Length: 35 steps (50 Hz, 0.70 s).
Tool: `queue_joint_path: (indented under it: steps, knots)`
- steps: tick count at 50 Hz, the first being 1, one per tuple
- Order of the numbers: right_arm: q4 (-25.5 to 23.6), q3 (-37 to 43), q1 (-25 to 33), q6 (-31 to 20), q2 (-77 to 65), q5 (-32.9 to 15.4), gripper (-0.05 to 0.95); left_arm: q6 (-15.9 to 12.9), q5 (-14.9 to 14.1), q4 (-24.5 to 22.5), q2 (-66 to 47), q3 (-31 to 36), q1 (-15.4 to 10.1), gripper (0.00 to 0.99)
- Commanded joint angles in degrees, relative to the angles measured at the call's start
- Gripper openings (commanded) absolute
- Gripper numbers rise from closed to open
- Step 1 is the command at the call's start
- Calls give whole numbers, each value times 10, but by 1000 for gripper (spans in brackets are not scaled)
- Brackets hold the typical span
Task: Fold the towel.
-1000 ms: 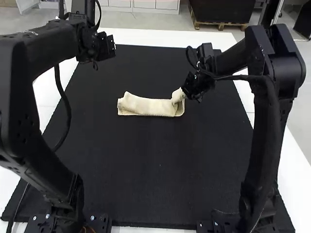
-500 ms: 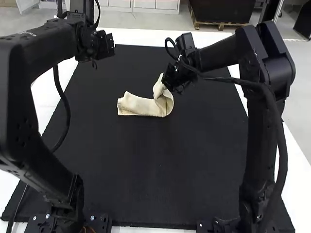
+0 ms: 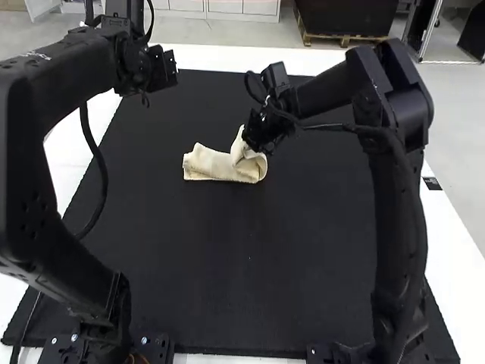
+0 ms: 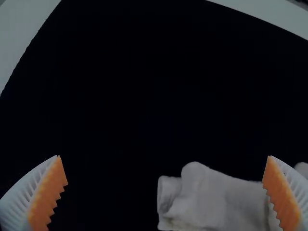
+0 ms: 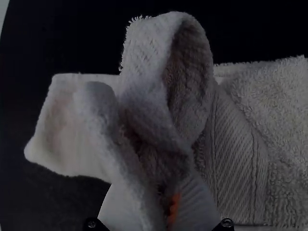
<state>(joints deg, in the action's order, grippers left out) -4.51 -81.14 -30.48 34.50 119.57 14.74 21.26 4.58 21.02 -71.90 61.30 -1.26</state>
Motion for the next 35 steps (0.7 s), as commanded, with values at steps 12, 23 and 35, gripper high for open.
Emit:
queue_joint_path:
  steps: [12,23,35]
  knots:
    - [4,-54,-27,3,31,-6,-8,-4,-9,3,25,1,9,956]
    - [5,-83,-34,3,48,-8,-8,-3,-11,5,30,-4,10,956]
    - [6,-99,-51,5,65,-8,-8,2,-21,4,33,-7,21,954]
